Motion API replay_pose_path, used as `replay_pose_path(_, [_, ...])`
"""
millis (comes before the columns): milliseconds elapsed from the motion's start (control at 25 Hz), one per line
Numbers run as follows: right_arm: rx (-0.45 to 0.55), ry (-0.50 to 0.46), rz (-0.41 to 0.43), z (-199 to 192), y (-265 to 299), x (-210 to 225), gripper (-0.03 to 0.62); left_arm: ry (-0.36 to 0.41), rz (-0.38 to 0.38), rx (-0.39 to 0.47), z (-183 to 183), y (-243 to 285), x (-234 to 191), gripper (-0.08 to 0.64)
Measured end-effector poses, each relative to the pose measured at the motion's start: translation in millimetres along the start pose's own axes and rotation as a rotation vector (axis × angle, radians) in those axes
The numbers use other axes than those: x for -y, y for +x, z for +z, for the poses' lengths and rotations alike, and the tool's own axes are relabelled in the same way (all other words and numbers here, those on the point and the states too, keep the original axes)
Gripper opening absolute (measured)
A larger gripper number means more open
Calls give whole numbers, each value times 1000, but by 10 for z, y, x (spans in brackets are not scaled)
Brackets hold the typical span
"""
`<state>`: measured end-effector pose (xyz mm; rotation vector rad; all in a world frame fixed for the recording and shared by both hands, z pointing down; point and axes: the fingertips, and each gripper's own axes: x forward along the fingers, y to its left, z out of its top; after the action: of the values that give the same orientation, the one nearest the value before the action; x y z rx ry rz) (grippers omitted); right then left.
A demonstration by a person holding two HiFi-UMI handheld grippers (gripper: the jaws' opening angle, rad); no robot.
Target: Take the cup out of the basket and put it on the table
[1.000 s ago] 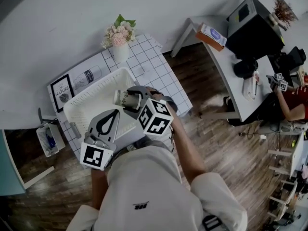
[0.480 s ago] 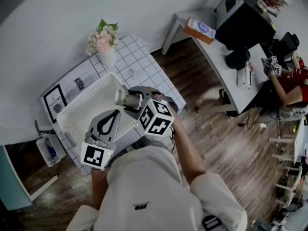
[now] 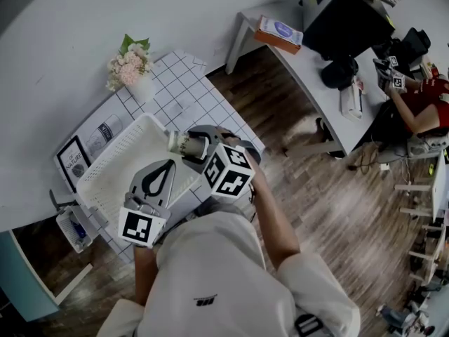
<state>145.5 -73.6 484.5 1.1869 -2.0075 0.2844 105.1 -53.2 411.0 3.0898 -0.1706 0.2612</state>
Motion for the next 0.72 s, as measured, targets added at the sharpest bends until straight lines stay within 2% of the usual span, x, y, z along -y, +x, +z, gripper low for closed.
replay_pose_path(720, [-72, 149, -11, -741, 38, 304, 278, 17, -111, -41, -53, 572, 147, 6])
